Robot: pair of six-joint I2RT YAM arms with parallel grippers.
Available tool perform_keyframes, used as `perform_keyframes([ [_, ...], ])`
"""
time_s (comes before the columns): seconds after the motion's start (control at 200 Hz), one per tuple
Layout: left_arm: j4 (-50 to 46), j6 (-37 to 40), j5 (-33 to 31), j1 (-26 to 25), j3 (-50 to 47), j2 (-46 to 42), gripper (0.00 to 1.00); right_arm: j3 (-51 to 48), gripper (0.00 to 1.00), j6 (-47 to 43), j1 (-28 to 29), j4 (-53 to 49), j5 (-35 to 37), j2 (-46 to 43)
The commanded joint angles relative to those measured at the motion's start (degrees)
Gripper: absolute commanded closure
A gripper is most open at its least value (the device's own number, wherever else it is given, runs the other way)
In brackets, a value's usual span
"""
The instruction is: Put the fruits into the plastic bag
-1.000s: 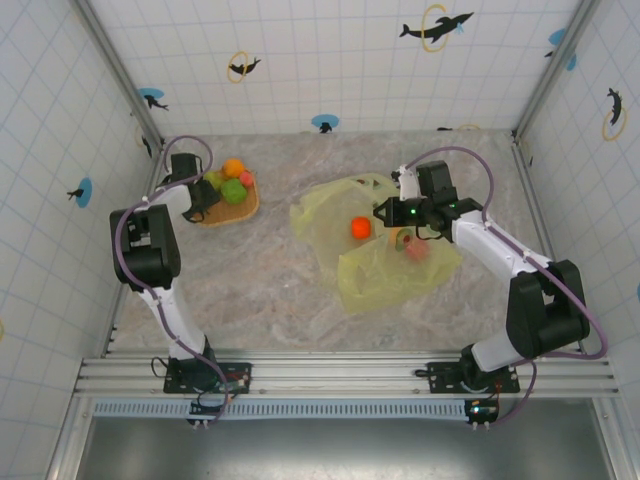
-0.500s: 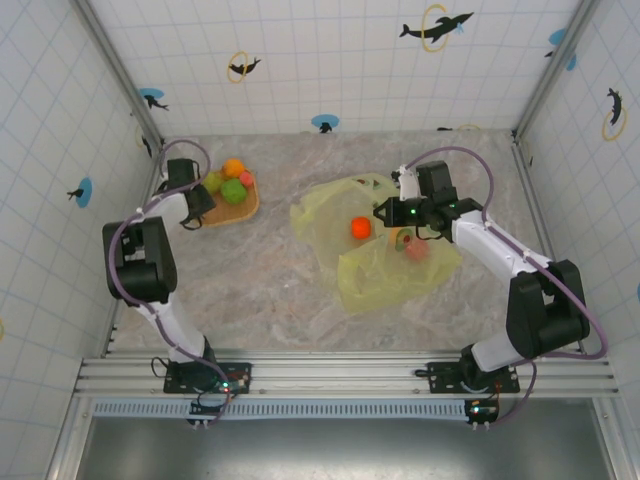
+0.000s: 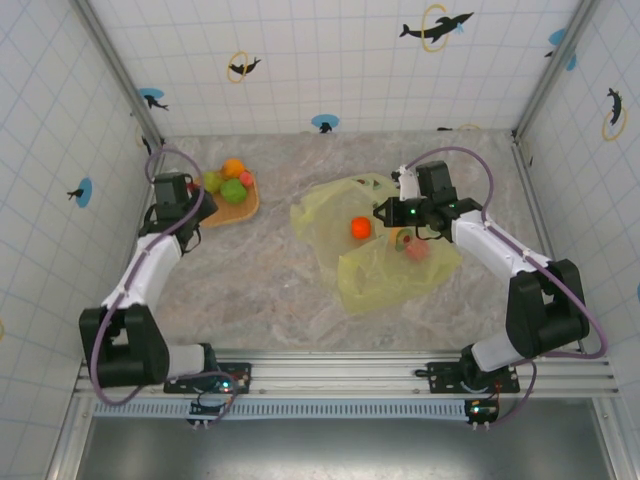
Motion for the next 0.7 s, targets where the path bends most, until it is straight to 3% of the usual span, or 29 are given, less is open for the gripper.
perform_keyframes([
  [0.0,-1.3,-0.5,2.0,-5.4,-1.6,-6.3,0.44,0.0,1.0,0.9,0.3,1.6,-0.1,0.8],
  [0.17,-4.1,-0.5,2.2,-16.5,-2.8,-14.1,0.45,-0.2,1.0,1.6,0.2,1.6,0.9,0.7],
  [0.42,-0.2,-3.7,4.9,-36.0,-5.5,-22.1,0.47,-0.9,1.0,2.7,0.3,1.9,2.0,0.9],
  [0.545,3.1,-3.3,4.6,-45.6,-5.2,-21.1,0.47,-0.8,1.0,2.7,0.2,1.4,2.7,0.6],
  [0.696,3.3,-1.3,1.9,-54.8,-2.5,-13.7,0.46,-0.4,1.0,2.6,0.2,0.1,3.4,-0.1],
])
